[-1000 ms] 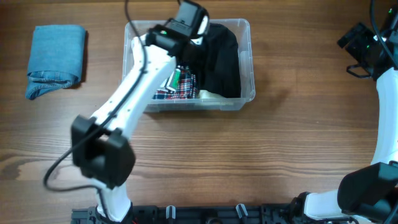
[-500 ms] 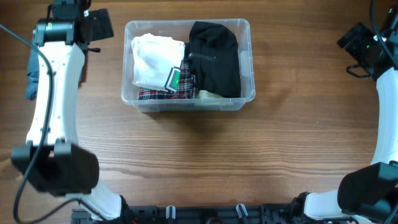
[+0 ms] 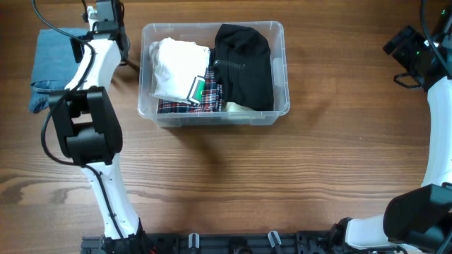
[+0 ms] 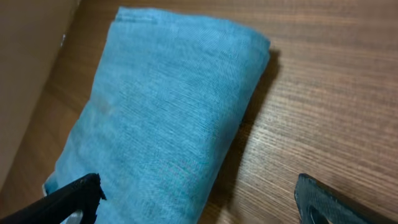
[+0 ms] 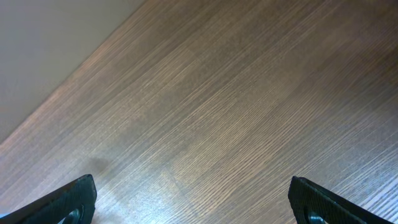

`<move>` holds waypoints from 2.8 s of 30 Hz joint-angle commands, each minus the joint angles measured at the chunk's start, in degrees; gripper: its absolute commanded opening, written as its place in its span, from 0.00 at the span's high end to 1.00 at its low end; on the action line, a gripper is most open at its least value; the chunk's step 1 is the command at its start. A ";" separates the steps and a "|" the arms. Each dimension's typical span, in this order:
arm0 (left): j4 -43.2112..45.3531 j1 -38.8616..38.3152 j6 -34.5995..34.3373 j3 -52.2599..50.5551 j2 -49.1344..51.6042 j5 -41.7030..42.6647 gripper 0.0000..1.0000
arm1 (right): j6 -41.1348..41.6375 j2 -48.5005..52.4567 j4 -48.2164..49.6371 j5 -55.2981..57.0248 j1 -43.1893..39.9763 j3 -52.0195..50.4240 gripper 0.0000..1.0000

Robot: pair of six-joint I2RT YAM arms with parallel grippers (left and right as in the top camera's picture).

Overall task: Pack container
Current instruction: 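Move the left gripper to the blue denim cloth and grasp it, then carry the blue denim cloth over the box and lower it onto the black cloth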

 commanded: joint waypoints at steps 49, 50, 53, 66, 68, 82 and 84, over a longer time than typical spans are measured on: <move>-28.46 1.33 -9.77 0.13 -37.53 42.18 0.96 | 0.02 0.33 -0.02 0.81 -0.04 -0.24 0.00; -28.92 1.33 -10.71 0.13 -39.52 44.28 0.96 | 0.04 0.33 -0.02 0.81 -0.04 -0.24 0.00; -28.50 1.57 -13.88 0.13 -44.15 50.82 0.96 | 0.04 0.33 0.00 0.81 -0.04 -0.24 0.00; -14.34 -14.38 -30.75 0.11 -34.16 89.39 0.96 | 0.02 0.33 -0.02 0.81 -0.04 -0.24 0.00; -9.16 -17.75 -33.09 0.11 -30.91 90.33 0.96 | 0.04 0.33 -0.02 0.81 -0.04 -0.24 0.00; 2.19 -22.88 -46.34 -1.46 -19.85 94.90 0.96 | 0.04 0.33 0.00 0.81 -0.04 -0.24 0.00; 1.11 -22.88 -46.99 -1.46 -19.85 92.04 0.96 | 0.04 0.33 -0.02 0.81 -0.04 -0.24 0.00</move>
